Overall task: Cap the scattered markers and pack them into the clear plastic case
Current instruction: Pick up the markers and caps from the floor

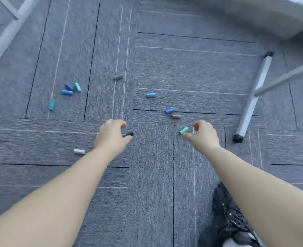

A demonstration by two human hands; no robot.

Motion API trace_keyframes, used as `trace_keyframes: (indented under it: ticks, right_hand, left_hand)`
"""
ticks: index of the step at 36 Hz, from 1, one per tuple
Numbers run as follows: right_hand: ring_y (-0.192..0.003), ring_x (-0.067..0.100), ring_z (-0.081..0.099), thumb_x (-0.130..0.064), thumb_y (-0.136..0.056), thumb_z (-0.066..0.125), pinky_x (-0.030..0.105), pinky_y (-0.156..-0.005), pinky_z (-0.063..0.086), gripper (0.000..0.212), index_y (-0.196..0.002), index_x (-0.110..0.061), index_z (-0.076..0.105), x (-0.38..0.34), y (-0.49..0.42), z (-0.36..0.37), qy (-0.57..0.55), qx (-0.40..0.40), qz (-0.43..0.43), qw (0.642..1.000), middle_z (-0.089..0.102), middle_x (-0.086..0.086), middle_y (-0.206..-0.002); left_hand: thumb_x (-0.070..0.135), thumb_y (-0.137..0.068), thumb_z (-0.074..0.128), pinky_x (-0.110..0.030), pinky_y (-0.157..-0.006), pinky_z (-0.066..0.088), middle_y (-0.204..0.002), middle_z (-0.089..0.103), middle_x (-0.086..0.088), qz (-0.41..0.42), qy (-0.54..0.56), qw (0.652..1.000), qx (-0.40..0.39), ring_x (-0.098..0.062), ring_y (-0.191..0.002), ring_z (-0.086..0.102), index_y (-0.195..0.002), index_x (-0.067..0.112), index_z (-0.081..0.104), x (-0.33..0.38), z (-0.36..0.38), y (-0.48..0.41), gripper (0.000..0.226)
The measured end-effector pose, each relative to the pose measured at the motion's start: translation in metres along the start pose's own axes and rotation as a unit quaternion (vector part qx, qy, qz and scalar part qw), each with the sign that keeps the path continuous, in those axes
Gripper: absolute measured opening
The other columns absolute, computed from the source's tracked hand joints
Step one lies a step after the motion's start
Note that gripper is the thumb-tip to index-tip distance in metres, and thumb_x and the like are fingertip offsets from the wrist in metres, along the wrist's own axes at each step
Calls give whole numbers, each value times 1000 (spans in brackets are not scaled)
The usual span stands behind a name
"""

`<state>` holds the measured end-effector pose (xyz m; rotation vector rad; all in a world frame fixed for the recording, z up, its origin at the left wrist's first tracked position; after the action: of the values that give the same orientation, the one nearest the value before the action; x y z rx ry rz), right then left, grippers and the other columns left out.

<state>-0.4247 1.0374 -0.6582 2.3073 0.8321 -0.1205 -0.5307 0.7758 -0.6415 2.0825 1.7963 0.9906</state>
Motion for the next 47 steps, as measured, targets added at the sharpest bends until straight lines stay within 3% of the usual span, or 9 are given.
trace_keyframes:
  ticks: [6, 11, 21, 26, 32, 35, 40, 43, 47]
  right_hand:
    - [-113, 24, 48, -40, -77, 75, 38, -88, 43, 61, -125, -15, 46, -2, -23, 19, -1, 13, 6, 1000, 48, 6, -124]
    - [-105, 25, 51, -32, -78, 75, 38, -86, 45, 44, -109, -17, 48, -5, -36, 27, -8, 2, 0, 1000, 50, 6, -116]
    - [-105, 22, 50, -11, -77, 71, 39, -94, 45, 41, -112, -16, 51, -17, -42, 23, -56, 6, -32, 998, 45, 1, -112]
    - [-93, 17, 52, -5, -82, 63, 26, -80, 40, 34, -112, -14, 50, -28, -46, 21, -92, 8, -51, 994, 42, 1, -109]
    - [-102, 28, 51, -6, -89, 46, 47, -89, 46, 19, -106, -14, 51, -39, -50, 29, -80, 21, -69, 994, 48, 2, -106]
    - [-99, 26, 47, -3, -93, 36, 45, -89, 43, 24, -110, -9, 50, -43, -49, 32, -69, 32, -87, 993, 41, 2, -105]
    - [-95, 15, 53, -19, -92, 56, 39, -94, 44, 26, -116, -13, 49, -43, -48, 35, -72, 41, -105, 991, 39, 5, -122]
    - [-102, 20, 56, -25, -85, 68, 44, -94, 47, 24, -100, -23, 50, -44, -53, 39, -46, 20, -110, 993, 42, 0, -115]
    - [-103, 23, 45, -26, -89, 62, 39, -89, 42, 13, -92, -19, 52, -45, -55, 42, 9, 10, -106, 994, 43, 0, -105]
  left_hand:
    - [41, -85, 65, -39, -94, 43, -130, 48, 1, 16, -27, 999, -11, -21, -120, 46, -125, 28, 50, 9, 26, -31, 45]
    - [42, -84, 66, -39, -91, 46, -125, 48, 2, 21, -62, 998, -18, -20, -115, 47, -122, 26, 49, 11, 36, -42, 44]
    - [26, -90, 61, -35, -80, 47, -109, 56, 3, 52, -69, 996, -15, -18, -100, 52, -109, 22, 50, 8, 45, -47, 22]
    - [25, -92, 57, -36, -82, 47, -109, 57, 6, 34, -3, 999, 3, -16, -100, 54, -110, 24, 51, 4, 40, -47, 19]
    - [16, -97, 43, -40, -84, 48, -121, 42, -2, 54, 61, 997, 16, -20, -96, 55, -122, 18, 47, 0, 31, -43, 26]
    - [16, -97, 38, -38, -84, 45, -122, 41, -2, 41, 69, 996, 27, -20, -99, 51, -123, 17, 46, -11, 27, -41, 28]
    - [30, -91, 49, -34, -70, 47, -115, 40, 2, -2, 21, 999, 48, -17, -87, 52, -118, 25, 45, -45, 13, -38, 28]
    - [40, -88, 58, -30, -69, 44, -115, 38, 6, 1, -19, 999, 36, -14, -88, 51, -116, 31, 45, -65, 7, -34, 33]
    - [49, -82, 66, -29, -72, 41, -112, 35, 10, 16, -47, 999, 14, -12, -91, 49, -114, 33, 45, -82, 4, -29, 42]
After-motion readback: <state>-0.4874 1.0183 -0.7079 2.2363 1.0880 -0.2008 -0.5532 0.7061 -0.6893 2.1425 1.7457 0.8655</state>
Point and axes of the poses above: each hand's wrist, its own y-axis away from the middle knuckle, its own z-axis out of the palm, x = y × z, the point moved 5 cm from there along -y, towards the middle knuckle
